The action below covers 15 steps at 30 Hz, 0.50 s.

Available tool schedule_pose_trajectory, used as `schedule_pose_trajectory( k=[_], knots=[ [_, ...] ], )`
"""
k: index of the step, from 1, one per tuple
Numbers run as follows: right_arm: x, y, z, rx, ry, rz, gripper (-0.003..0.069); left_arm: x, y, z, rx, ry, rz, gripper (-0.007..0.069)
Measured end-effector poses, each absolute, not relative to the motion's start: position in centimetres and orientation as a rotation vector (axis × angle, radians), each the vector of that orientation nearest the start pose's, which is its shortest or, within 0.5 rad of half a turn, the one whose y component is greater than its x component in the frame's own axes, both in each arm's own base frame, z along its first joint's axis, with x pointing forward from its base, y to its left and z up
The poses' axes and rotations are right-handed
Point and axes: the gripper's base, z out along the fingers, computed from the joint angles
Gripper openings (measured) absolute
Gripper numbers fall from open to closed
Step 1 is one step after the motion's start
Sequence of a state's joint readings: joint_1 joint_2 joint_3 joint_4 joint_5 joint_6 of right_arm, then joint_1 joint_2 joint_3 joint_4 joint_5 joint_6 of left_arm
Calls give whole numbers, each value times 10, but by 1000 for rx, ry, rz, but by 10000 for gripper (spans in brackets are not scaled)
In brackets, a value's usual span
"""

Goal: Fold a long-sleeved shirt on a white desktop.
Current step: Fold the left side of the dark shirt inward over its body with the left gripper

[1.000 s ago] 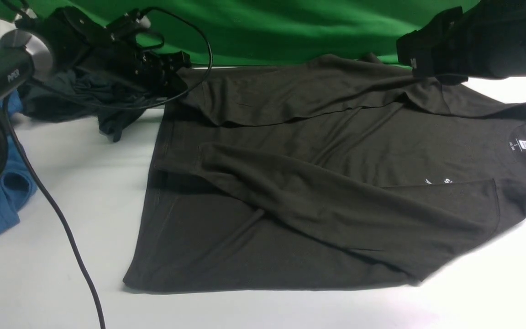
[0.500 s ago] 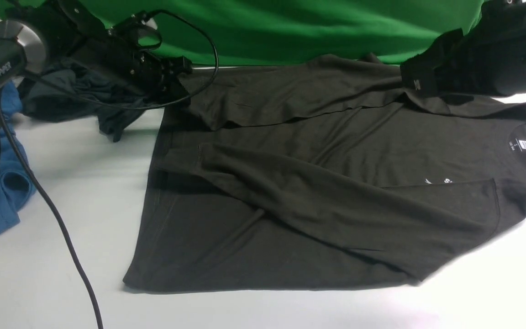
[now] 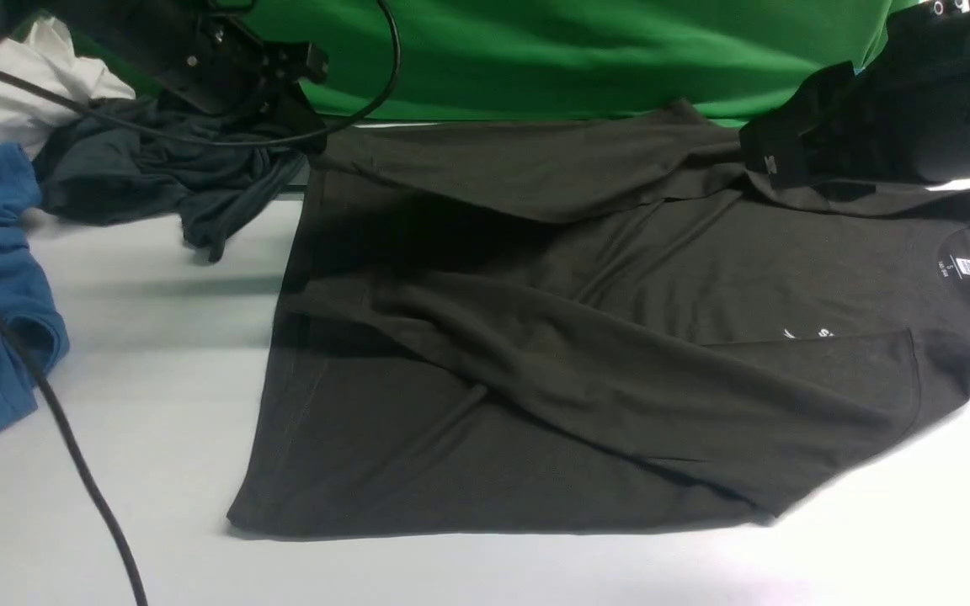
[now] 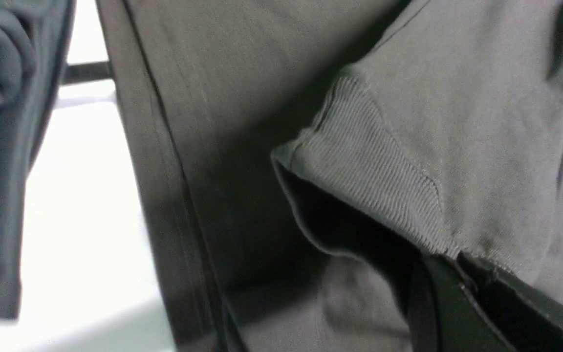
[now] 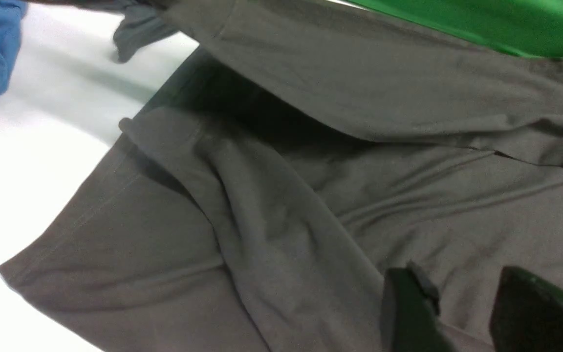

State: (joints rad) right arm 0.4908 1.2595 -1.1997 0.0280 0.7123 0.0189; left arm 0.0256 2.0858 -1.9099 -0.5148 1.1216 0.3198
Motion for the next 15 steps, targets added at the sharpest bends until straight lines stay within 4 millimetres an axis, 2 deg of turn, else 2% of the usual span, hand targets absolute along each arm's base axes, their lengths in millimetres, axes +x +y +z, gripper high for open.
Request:
schedule_pose_trajectory(
  k=[5,8,11,14,15],
  knots=[
    [238,129,374,-519,2220,302,241,436,-27,274,201,2692,-561,23],
    [238,129,374,-519,2221,301,241,417,-26,280,183,2681,-529,23],
    [238,129,374,-519,2221,301,241,403,-25,277,157,2675,-512,23],
    [238,129,374,-519,2221,301,241,397,-23,265,125,2662,-484,23],
    [238,129,374,-520,2222,301,241,394,-22,252,91,2671,-472,27]
  ],
)
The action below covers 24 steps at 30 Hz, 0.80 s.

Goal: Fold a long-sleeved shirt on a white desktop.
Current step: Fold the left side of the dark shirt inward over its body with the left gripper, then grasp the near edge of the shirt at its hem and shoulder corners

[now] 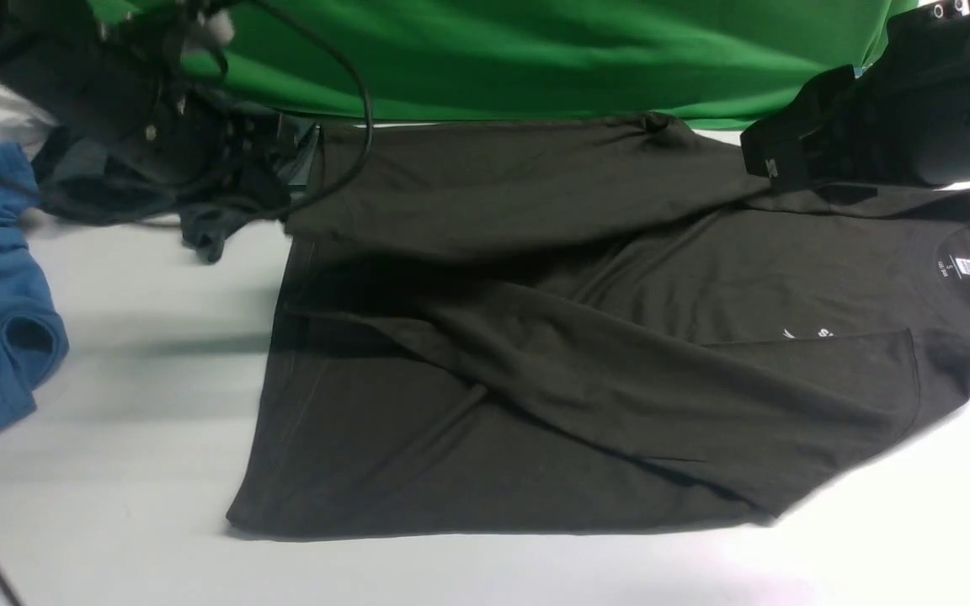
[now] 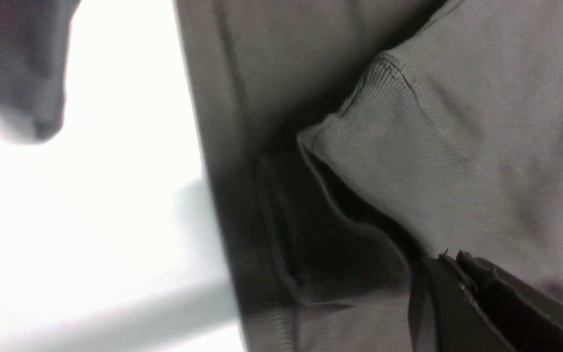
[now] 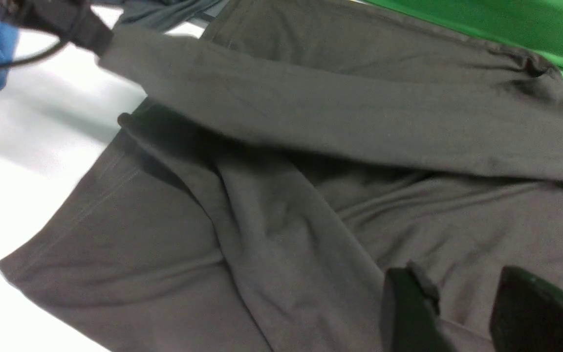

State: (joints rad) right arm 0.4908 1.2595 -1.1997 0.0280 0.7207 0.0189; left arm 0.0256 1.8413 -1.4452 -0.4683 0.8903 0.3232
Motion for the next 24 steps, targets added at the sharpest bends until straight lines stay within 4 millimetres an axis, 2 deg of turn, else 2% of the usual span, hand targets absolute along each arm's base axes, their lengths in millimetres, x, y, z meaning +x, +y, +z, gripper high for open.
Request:
schedule_pose_trajectory(
  k=[2,4,5,7,8,11,14,15,16,17,18,22,24],
  knots=[
    [237,129,374,-520,2224,301,241,391,-21,239,60,2690,-467,34],
    [237,129,374,-521,2226,300,241,385,-19,223,45,2731,-446,75],
    [237,129,374,-521,2226,300,241,384,-19,221,46,2741,-433,94],
    [237,129,374,-525,2226,298,241,381,-16,221,26,2768,-388,167],
    [237,129,374,-528,2225,296,241,378,-14,223,16,2791,-360,227],
    [237,129,374,-532,2223,294,241,368,-11,226,-2,2867,-318,323],
    [237,128,373,-544,2230,287,241,343,-11,229,-56,2987,-325,492],
    [237,128,373,-544,2230,287,241,340,-11,227,-60,2998,-328,502],
    [237,128,373,-545,2231,287,241,327,-12,224,-72,3031,-346,563],
    [237,128,373,-545,2231,287,241,321,-13,219,-81,3052,-356,578],
    [237,128,373,-545,2231,287,241,303,-15,209,-110,3094,-390,629],
    [237,128,373,-550,2227,284,241,263,-21,181,-210,3141,-487,675],
    [237,129,373,-552,2224,284,241,251,-23,169,-223,3149,-518,677]
  ],
)
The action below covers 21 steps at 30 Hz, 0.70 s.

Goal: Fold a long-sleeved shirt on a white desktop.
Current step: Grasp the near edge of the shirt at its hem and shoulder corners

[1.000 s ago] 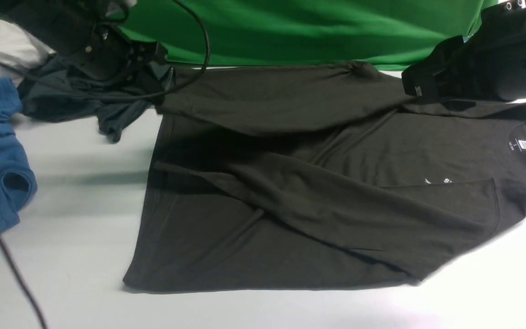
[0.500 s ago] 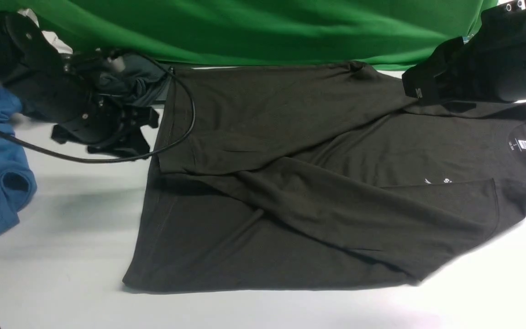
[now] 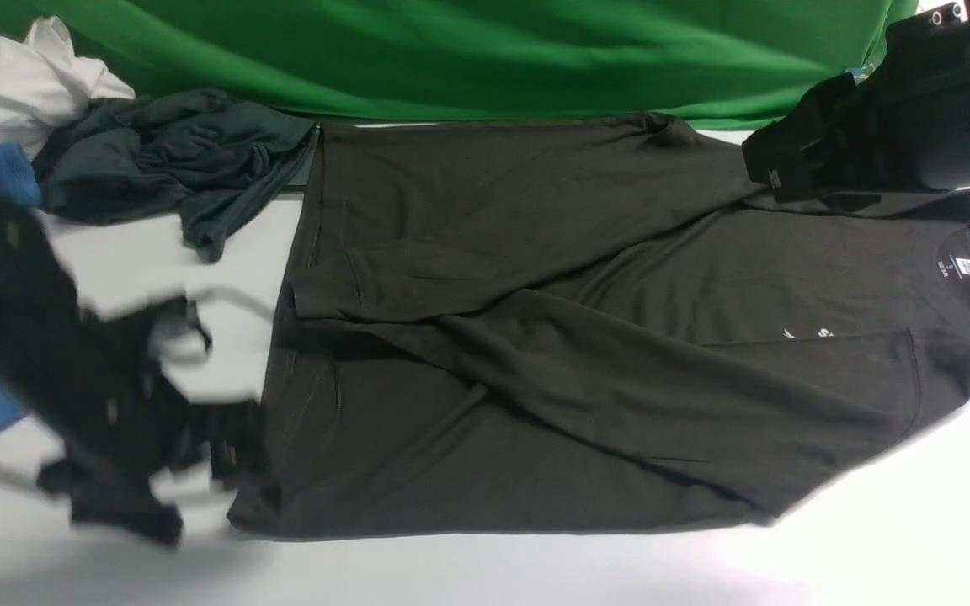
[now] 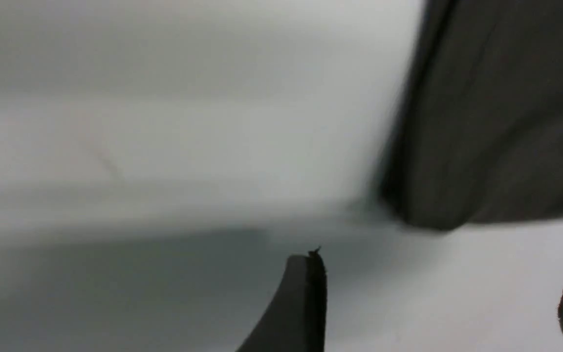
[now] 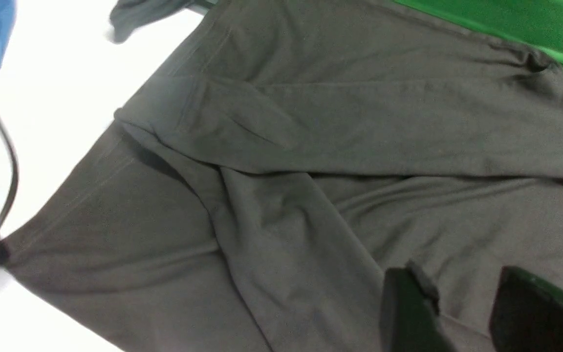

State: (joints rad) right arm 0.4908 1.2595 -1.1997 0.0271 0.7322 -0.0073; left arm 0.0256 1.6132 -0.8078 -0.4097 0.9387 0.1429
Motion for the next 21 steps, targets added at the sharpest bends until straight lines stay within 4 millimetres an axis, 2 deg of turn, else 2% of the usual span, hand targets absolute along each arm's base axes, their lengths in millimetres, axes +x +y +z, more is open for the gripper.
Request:
schedule_pose_trajectory(
  k=[2,5,11,14,15,18,20,21],
  knots=[
    [237,129,374,-557,2216,281,241,243,-25,159,-168,3115,-547,671],
    [238,129,371,-571,2204,274,241,243,-26,158,-93,3054,-550,644],
    [237,129,362,-585,2226,266,241,248,-25,157,-151,2996,-530,552],
    [236,128,355,-594,2249,256,241,252,-23,156,-167,2964,-506,451],
    [236,128,354,-595,2252,255,241,252,-23,156,-168,2962,-504,444],
    [234,125,338,-627,2301,214,241,255,-22,155,-193,2932,-494,327],
    [230,120,323,-753,2340,118,241,255,-23,155,-193,2935,-501,246],
    [229,119,321,-772,2346,99,241,255,-23,155,-190,2935,-501,238]
  ],
)
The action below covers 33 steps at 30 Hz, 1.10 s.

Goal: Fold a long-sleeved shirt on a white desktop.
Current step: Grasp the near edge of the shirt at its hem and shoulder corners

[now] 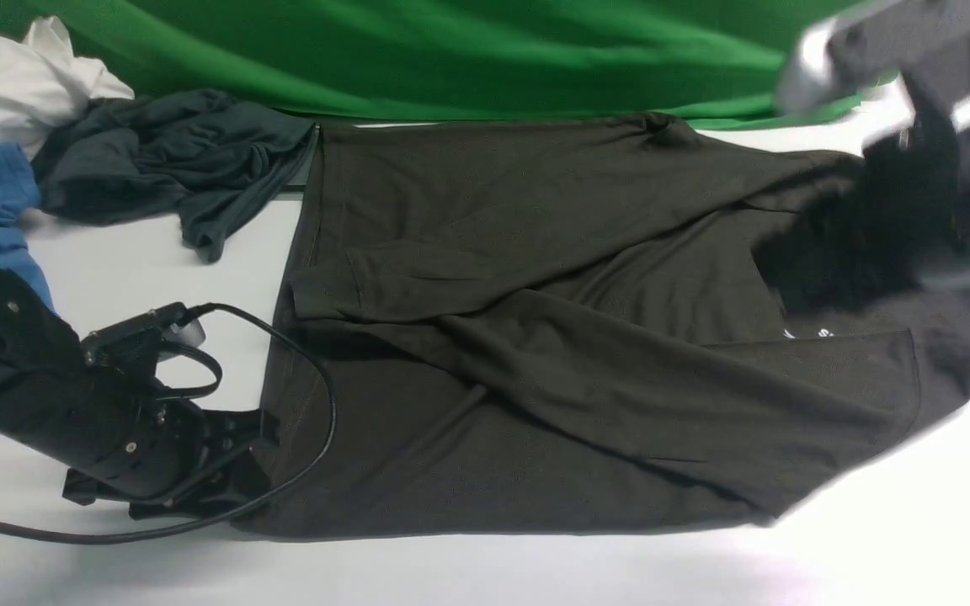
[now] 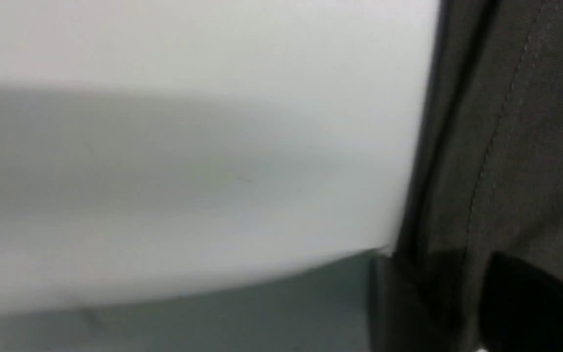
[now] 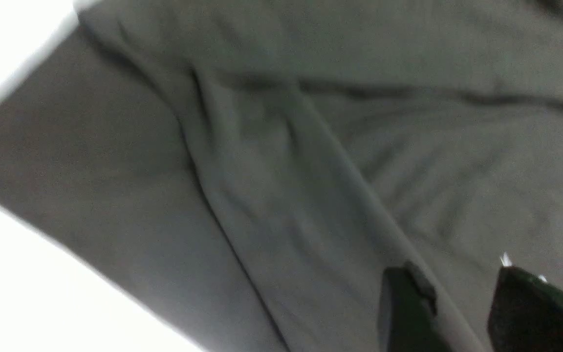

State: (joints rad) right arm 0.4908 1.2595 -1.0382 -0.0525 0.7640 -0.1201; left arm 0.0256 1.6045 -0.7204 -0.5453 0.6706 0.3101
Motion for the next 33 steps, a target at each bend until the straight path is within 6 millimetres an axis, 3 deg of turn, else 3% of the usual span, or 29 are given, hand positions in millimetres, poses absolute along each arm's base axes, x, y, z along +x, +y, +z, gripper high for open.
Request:
schedule_pose_trajectory(
  k=[5,12,18,24,33],
  knots=[
    [219,103,285,-1181,2362,-170,241,253,-24,155,-151,2954,-513,60],
    [210,101,242,-1540,2125,-250,241,252,-24,155,-111,2962,-523,18],
    [209,102,215,-1651,2090,-253,246,252,-24,155,-102,2961,-522,18],
    [218,107,183,-1759,2161,-234,330,252,-24,155,-103,2960,-520,20],
    [226,113,161,-1791,2180,-202,365,252,-24,155,-103,2960,-520,20]
  ],
)
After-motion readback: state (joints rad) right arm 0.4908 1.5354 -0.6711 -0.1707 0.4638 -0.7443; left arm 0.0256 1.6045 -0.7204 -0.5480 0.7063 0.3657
